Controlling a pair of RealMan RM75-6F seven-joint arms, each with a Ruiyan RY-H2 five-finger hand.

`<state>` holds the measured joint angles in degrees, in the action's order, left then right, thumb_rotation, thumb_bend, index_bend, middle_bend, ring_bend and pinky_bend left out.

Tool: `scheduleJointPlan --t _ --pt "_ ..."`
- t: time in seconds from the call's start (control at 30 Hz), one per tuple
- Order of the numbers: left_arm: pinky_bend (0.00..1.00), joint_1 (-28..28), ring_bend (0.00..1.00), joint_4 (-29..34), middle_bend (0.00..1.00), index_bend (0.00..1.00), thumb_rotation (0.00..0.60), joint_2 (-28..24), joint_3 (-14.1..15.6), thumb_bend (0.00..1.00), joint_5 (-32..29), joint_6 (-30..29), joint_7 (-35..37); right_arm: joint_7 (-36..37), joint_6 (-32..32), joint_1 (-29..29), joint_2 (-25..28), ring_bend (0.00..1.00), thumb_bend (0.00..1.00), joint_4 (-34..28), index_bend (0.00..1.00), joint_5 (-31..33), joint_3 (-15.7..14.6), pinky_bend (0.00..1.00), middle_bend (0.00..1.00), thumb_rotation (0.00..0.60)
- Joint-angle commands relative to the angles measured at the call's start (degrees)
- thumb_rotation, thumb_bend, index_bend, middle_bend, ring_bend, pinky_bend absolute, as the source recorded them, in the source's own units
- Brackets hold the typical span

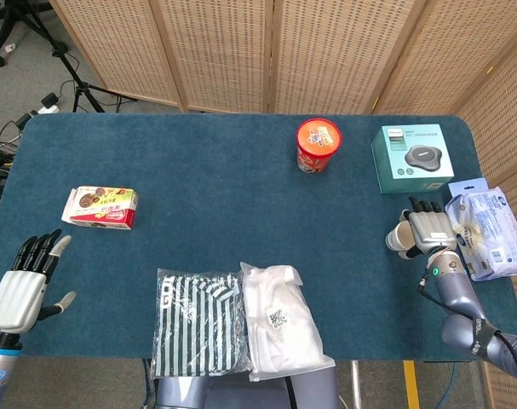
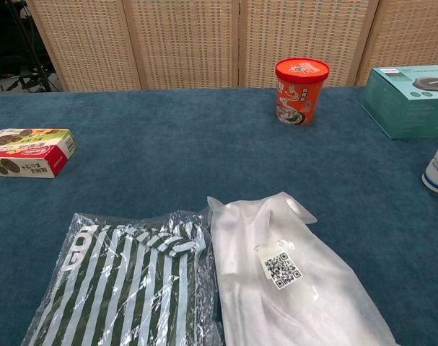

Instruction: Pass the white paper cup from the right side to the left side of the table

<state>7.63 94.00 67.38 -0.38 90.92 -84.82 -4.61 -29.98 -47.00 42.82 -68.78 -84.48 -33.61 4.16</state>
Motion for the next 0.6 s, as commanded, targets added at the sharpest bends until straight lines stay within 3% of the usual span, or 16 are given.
scheduleJointPlan --t 0.03,0.6 --pt "0.0 0.01 0.0 0.0 0.0 0.0 0.6 0.0 0.02 0.21 0.01 0.05 0.01 -0.05 -0.05 0.12 -0.25 0.0 0.23 0.21 0.31 0.2 -0.21 0.0 0.0 0.6" --pt "0.0 -0.11 0.0 0.15 0.0 0.0 0.6 -0.3 0.12 0.21 0.24 -0.18 0.34 -2.93 -3.38 1.45 0.51 0.0 0.25 -3.37 0.38 0.7 -0.8 0.0 0.0 0.6"
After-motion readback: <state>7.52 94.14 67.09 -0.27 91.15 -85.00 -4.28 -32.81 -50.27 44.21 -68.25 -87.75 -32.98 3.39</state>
